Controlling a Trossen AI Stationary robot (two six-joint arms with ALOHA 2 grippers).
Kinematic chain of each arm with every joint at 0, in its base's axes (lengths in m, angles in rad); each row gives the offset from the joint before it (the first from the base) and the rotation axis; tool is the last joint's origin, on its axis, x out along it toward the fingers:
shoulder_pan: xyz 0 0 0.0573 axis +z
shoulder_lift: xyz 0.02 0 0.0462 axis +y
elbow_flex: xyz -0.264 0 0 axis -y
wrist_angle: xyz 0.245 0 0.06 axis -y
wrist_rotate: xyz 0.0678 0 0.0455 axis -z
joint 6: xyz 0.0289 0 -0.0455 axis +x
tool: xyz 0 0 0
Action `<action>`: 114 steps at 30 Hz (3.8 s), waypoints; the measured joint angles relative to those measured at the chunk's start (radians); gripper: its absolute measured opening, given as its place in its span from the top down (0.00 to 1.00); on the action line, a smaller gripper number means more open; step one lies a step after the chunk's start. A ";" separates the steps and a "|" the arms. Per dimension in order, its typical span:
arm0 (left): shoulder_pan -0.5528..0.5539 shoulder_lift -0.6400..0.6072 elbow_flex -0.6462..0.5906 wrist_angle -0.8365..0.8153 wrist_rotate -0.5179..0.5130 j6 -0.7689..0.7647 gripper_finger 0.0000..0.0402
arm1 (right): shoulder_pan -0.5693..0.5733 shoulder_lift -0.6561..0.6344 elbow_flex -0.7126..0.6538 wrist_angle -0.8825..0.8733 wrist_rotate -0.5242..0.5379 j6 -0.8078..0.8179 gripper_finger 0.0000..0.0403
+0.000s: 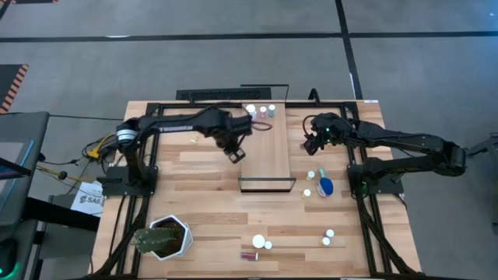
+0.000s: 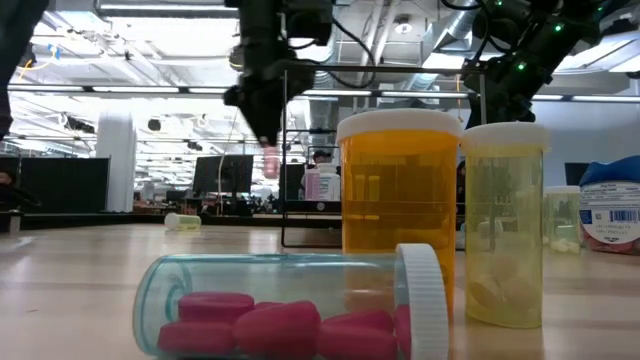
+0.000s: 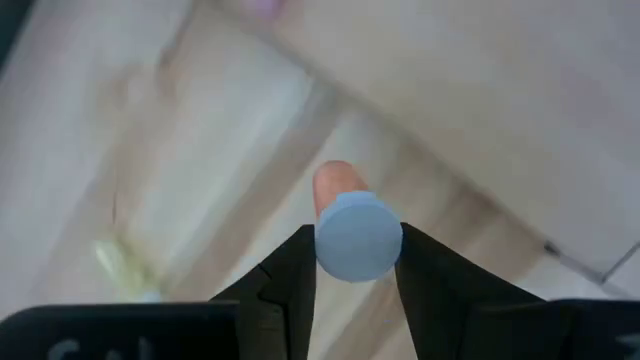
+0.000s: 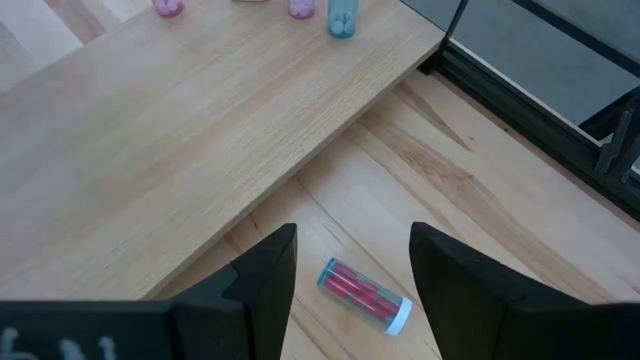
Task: Pick and place medicine bottles onto shelf by color
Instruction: Put the orange pill bottle on the shelf, then put the yellow pill bottle on the shelf
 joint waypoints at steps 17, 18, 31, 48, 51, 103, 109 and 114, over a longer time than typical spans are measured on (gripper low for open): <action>0.053 0.282 0.390 -0.093 0.081 0.298 0.74 | 0.000 0.000 0.000 0.000 0.000 0.000 0.46; 0.055 0.292 0.406 -0.092 0.086 0.320 0.74 | 0.000 0.000 0.000 0.000 0.000 0.000 0.46; 0.075 0.374 0.517 -0.085 0.101 0.509 0.74 | 0.000 0.000 0.000 0.000 0.000 0.000 0.46; 0.141 0.373 0.505 -0.018 0.129 0.638 0.74 | 0.000 0.000 0.000 0.000 0.000 0.000 0.46; 0.142 0.373 0.505 -0.027 0.143 0.635 0.74 | 0.000 0.000 0.000 0.000 0.000 0.000 0.46; 0.200 0.444 0.508 0.034 0.148 0.739 0.63 | 0.000 0.000 0.000 0.000 0.000 0.000 0.46; 0.200 0.443 0.508 0.042 0.148 0.728 0.63 | 0.000 0.000 0.000 0.000 0.000 0.000 0.46; 0.200 0.442 0.508 0.040 0.148 0.690 0.63 | 0.000 0.000 0.000 0.000 0.000 0.000 0.46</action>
